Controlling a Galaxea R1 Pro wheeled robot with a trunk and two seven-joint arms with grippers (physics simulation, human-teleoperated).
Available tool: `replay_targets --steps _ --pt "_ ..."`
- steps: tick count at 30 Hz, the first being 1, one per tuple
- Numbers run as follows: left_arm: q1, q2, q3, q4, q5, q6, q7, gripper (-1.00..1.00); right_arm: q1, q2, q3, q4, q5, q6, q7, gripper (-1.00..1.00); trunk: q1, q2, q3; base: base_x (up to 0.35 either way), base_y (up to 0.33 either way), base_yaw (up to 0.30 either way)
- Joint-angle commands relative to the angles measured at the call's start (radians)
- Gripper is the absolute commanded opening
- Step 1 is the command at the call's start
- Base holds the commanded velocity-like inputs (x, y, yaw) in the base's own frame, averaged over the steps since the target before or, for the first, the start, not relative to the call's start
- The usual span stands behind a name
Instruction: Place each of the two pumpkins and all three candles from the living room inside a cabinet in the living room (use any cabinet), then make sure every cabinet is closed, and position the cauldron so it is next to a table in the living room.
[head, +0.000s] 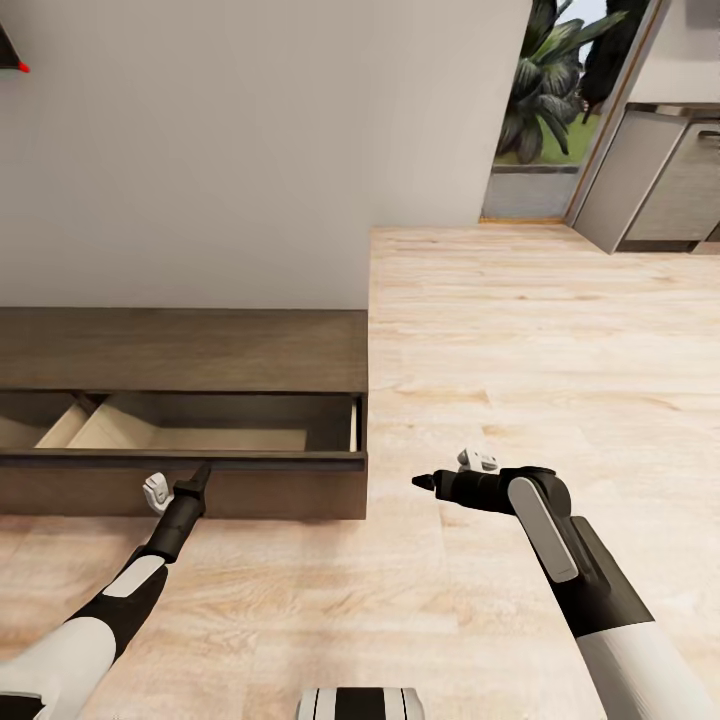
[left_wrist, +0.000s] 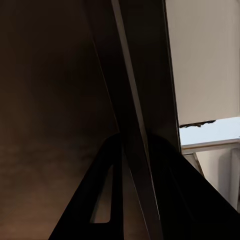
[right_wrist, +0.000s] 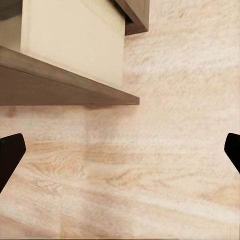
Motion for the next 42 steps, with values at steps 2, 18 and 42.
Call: replay_targets --steps 2,18,42 --pt "0.001 0.001 -0.012 0.008 0.006 0.004 0.0 -1.0 -0.001 -0.001 0.002 -0.001 -0.01 0.002 -0.01 1.0 0.0 0.0 -0.001 -0.15 0.0 0.0" --pt "0.001 0.001 -0.012 0.007 0.006 0.004 0.0 -1.0 -0.001 -0.001 0.002 -0.001 -0.01 0.002 -0.01 1.0 0.0 0.0 -0.001 -0.061 0.0 0.0" --pt "0.0 0.001 -0.012 0.007 0.006 0.004 0.0 -1.0 -0.001 -0.001 0.002 -0.001 -0.01 0.002 -0.01 1.0 0.0 0.0 -0.001 -0.068 0.0 0.0"
